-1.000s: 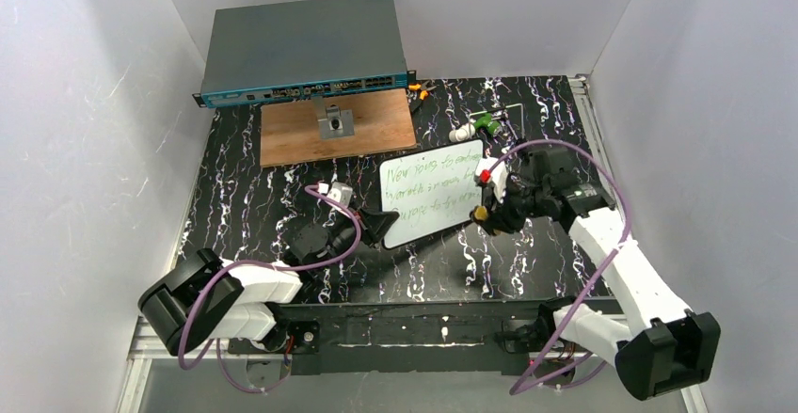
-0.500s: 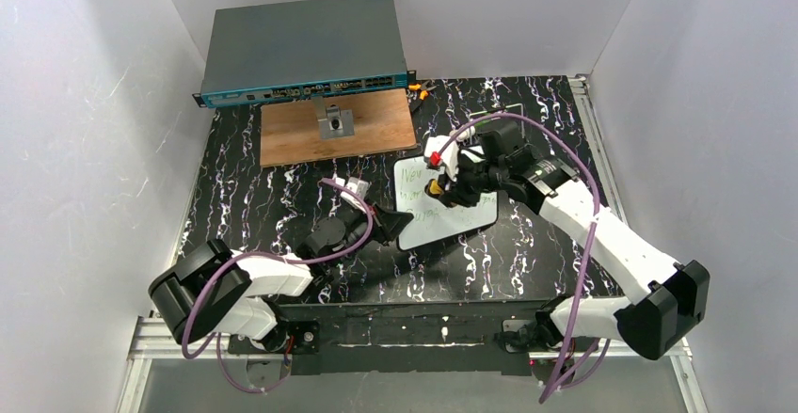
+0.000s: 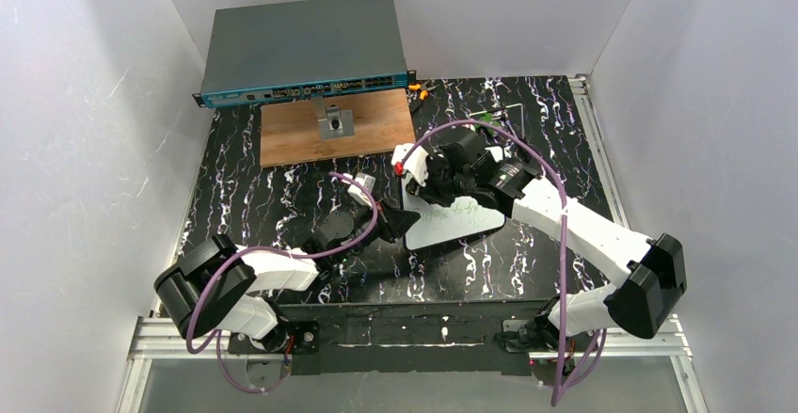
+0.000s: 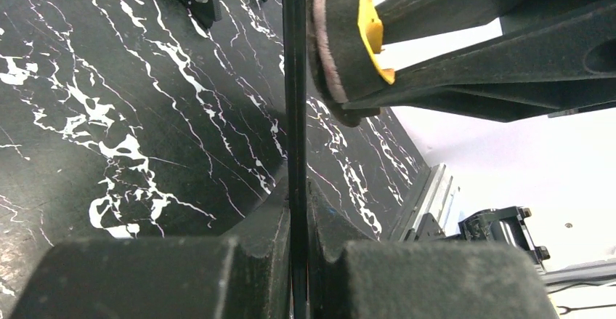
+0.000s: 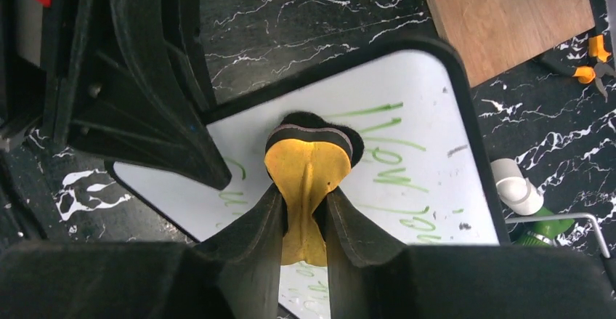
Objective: Erase the whiteboard
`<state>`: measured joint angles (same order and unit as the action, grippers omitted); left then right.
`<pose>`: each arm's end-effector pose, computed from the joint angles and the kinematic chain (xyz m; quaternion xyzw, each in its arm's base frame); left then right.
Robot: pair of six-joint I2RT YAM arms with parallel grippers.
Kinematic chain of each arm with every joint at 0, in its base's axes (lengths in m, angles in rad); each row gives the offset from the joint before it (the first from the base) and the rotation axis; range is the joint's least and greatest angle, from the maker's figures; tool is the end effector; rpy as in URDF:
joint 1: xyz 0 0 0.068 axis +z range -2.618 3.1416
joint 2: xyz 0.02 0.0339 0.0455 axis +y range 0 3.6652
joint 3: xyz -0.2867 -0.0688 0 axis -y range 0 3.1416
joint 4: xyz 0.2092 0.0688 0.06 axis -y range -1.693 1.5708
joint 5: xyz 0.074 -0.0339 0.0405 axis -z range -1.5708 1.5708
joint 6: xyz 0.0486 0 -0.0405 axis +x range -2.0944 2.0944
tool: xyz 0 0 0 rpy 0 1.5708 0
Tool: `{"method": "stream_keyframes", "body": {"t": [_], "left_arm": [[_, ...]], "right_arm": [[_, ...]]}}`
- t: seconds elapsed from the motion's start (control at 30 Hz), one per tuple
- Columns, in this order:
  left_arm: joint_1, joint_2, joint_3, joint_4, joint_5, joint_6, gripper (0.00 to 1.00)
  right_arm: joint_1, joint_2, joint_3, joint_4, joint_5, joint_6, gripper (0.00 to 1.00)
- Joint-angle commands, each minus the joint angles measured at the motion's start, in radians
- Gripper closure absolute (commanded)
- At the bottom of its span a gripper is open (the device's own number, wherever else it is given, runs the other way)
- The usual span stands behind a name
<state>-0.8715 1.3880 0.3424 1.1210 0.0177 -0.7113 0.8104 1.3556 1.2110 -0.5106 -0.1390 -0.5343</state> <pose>0.1583 -0.1895 0.2537 0.0609 0.6772 -0.5258 0.5111 0.1821 0.2012 0.3484 -0.5814 0.6810 0.1224 0.4281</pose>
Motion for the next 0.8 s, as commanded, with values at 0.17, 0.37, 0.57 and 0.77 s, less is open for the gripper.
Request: {"method": "stream_keyframes", "body": {"t": [0.17, 0.37, 0.57, 0.77], "left_arm": [[-0.020, 0.009, 0.034, -0.052, 0.070, 0.027, 1.00], [-0.021, 0.007, 0.028, -0.045, 0.079, 0.033, 1.00], [-0.020, -0.003, 0.020, -0.051, 0.068, 0.039, 1.00], [-0.021, 0.006, 0.032, -0.065, 0.070, 0.032, 1.00]], "right_arm": [[0.026, 0.063, 0.097, 0.119, 0.214, 0.046, 0.99], [0.024, 0.067, 0.046, 0.136, 0.262, 0.033, 0.99], [0.028, 0.031, 0.019, -0.063, -0.021, -0.116, 0.99], [0.044, 0.041, 0.036, -0.101, -0.066, -0.138, 0.99]]}}
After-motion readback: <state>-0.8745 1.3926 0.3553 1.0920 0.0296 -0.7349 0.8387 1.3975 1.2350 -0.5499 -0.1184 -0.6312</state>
